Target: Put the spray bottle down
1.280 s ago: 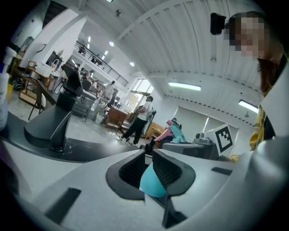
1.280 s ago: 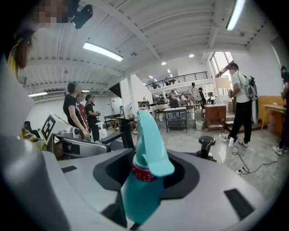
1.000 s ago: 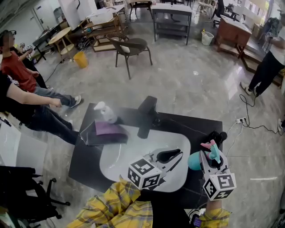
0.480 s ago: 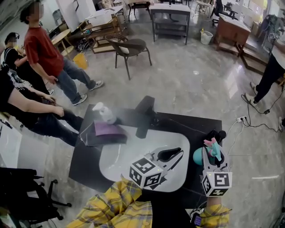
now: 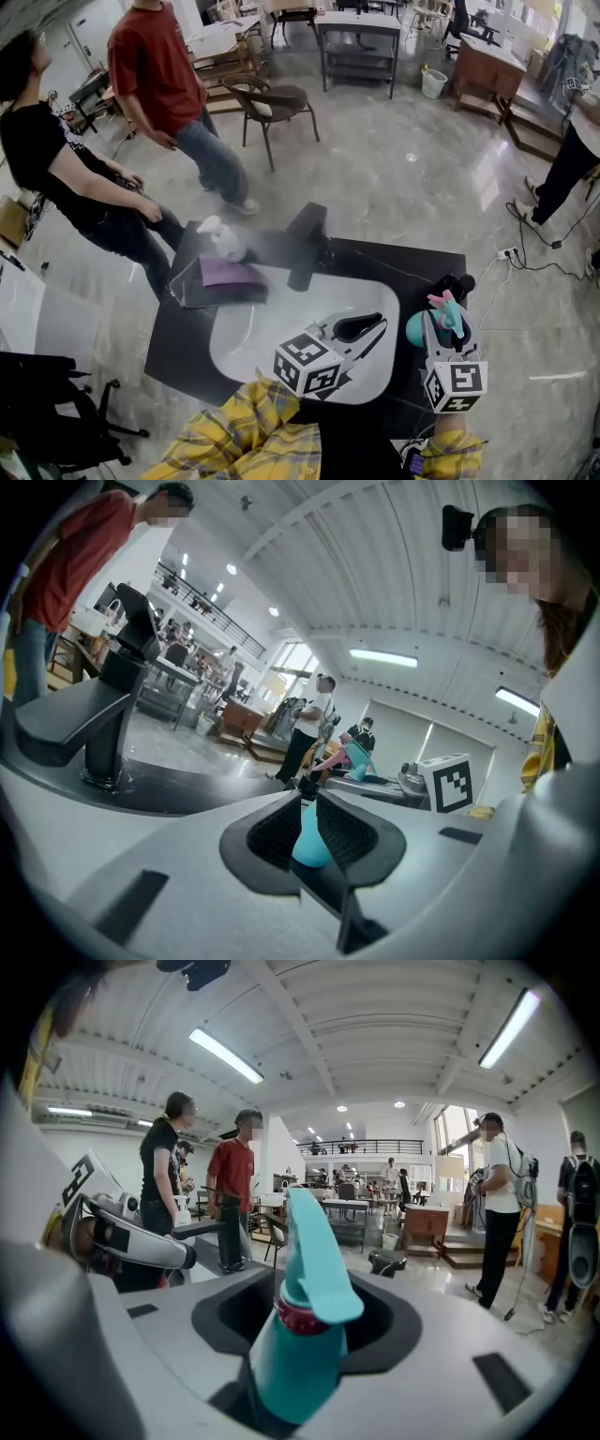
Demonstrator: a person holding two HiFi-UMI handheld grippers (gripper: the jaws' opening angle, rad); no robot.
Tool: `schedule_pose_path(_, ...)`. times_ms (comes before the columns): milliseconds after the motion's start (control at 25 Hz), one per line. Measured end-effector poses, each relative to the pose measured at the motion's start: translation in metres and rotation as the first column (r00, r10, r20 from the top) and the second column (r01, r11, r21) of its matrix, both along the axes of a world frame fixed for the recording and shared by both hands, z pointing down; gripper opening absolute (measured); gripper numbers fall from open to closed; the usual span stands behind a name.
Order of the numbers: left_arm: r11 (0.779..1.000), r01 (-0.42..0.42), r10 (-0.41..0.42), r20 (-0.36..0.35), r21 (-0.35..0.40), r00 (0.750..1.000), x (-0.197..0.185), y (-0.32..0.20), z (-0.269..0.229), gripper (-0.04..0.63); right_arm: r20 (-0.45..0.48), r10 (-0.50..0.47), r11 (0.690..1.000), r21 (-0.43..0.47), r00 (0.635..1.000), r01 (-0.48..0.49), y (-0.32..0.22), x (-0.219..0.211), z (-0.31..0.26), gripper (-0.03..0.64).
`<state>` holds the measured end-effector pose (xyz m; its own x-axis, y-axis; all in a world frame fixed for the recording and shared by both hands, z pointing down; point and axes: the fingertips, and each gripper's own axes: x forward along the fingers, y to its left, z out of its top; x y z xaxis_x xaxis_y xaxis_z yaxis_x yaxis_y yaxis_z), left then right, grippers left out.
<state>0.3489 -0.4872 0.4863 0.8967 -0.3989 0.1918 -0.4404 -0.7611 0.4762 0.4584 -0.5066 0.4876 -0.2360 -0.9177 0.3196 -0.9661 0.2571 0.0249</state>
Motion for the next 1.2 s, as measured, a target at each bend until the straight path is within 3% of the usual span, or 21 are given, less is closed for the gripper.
schedule_pose_path(320,1.0,0.005,-0.005,-0.018,0.004,1.0,-0.007,0.006,-0.005,0.046,0.004,0.048,0.998,0.029,0.999,-0.048,0.01,0.005,-0.009,0.216)
schedule_pose_path(1200,0.999,-0.031,0.032,-0.052,0.019,0.998,-0.021,0.043,-0.016,0.046,-0.008,0.155,0.988,0.017,0.988,-0.155,0.063,0.012,-0.017,0.216)
